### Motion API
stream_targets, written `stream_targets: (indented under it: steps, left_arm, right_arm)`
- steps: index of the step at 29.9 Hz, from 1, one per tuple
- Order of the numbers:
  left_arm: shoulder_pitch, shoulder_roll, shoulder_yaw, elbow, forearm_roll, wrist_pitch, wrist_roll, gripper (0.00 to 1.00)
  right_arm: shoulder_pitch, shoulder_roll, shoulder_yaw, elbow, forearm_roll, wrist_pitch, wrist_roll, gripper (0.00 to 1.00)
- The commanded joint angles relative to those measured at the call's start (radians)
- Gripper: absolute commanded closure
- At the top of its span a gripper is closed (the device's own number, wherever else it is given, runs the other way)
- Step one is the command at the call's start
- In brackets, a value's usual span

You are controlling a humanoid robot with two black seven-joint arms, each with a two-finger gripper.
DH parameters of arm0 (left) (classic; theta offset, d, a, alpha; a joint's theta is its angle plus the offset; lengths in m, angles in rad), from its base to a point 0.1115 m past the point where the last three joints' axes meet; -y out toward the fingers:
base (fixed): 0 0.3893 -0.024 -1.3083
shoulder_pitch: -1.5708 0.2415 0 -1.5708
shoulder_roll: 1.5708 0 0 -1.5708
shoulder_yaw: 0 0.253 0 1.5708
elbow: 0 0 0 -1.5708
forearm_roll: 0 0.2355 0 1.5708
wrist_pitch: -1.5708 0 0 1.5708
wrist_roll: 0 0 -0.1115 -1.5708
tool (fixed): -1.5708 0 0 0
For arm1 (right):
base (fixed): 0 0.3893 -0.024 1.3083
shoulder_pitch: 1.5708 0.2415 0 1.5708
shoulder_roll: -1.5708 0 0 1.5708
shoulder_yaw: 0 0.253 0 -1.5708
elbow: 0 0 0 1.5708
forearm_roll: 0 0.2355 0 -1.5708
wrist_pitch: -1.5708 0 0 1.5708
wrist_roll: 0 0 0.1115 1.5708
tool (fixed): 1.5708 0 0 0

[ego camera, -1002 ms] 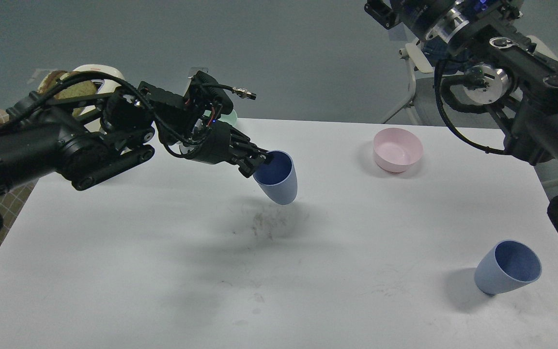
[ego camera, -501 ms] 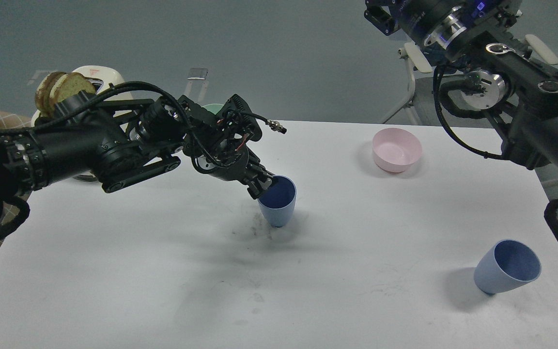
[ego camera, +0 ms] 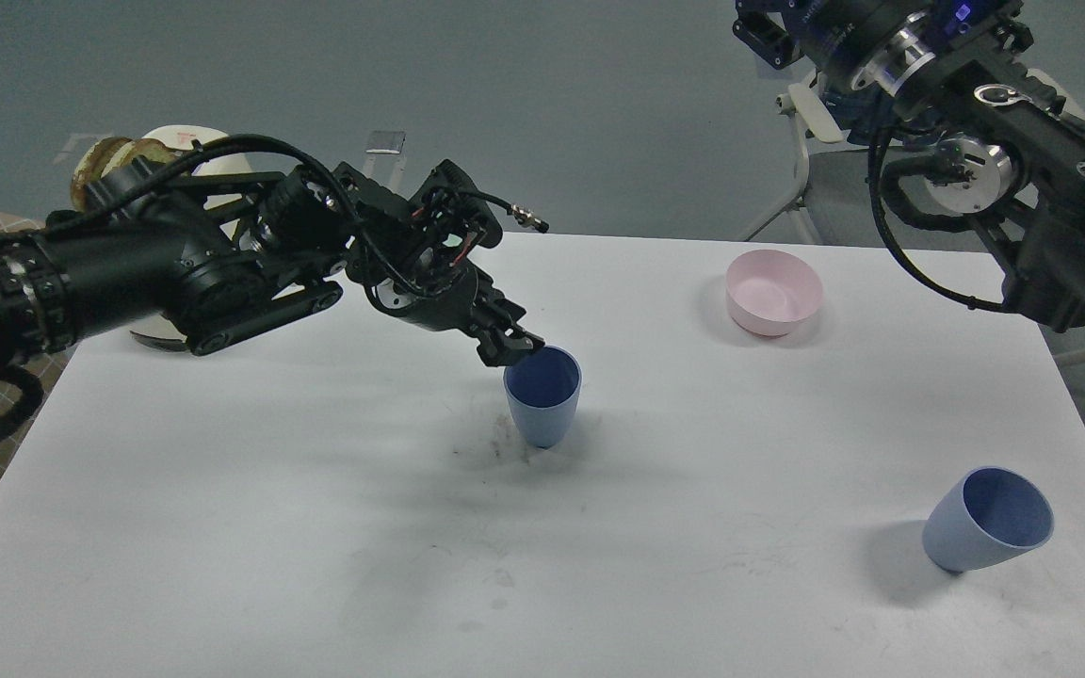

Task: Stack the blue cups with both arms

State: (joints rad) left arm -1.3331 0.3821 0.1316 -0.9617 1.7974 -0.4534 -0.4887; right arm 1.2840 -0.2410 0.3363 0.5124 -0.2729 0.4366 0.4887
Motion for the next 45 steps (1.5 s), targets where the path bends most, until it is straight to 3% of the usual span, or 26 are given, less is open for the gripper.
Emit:
stream_targets:
  steps: [1, 6, 12, 16, 24, 30, 38, 45]
  left_arm:
    - [-0.076, 0.055, -0.004, -0.009, -0.129, -0.007, 0.0, 0.03]
    - [-0.141, 0.135, -0.066, 0.0, -0.436, -0.028, 0.0, 0.03]
    - [-0.118, 0.184, -0.112, 0.089, -0.884, -0.033, 0.0, 0.03]
    - [-0.049, 0.185, -0.116, 0.124, -1.145, -0.03, 0.0, 0.03]
    - [0.038, 0.123, -0.119, 0.178, -1.237, -0.019, 0.0, 0.03]
    - [0.061, 0.09, -0.119, 0.178, -1.237, 0.002, 0.0, 0.03]
    - [0.066, 0.067, -0.119, 0.178, -1.236, 0.004, 0.0, 0.03]
    - [0.066, 0.067, -0.121, 0.178, -1.236, 0.004, 0.0, 0.03]
  right_arm:
    - [0.008, -0.059, -0.045, 0.033, 0.0, 0.004, 0.0, 0.0]
    - [0.023, -0.273, -0.224, 0.242, -0.07, 0.005, 0.0, 0.0]
    - [0.07, -0.475, -0.407, 0.425, -0.438, 0.005, 0.0, 0.0]
    - [0.077, -0.703, -0.496, 0.615, -0.742, 0.005, 0.0, 0.0]
    - [0.055, -1.02, -0.626, 0.8, -1.259, 0.005, 0.0, 0.0]
    - [-0.023, -1.113, -0.649, 0.821, -1.411, 0.001, 0.0, 0.0]
    - [-0.045, -1.117, -0.642, 0.847, -1.338, -0.002, 0.0, 0.01]
    - [-0.052, -1.075, -0.648, 0.868, -1.306, 0.001, 0.0, 0.08]
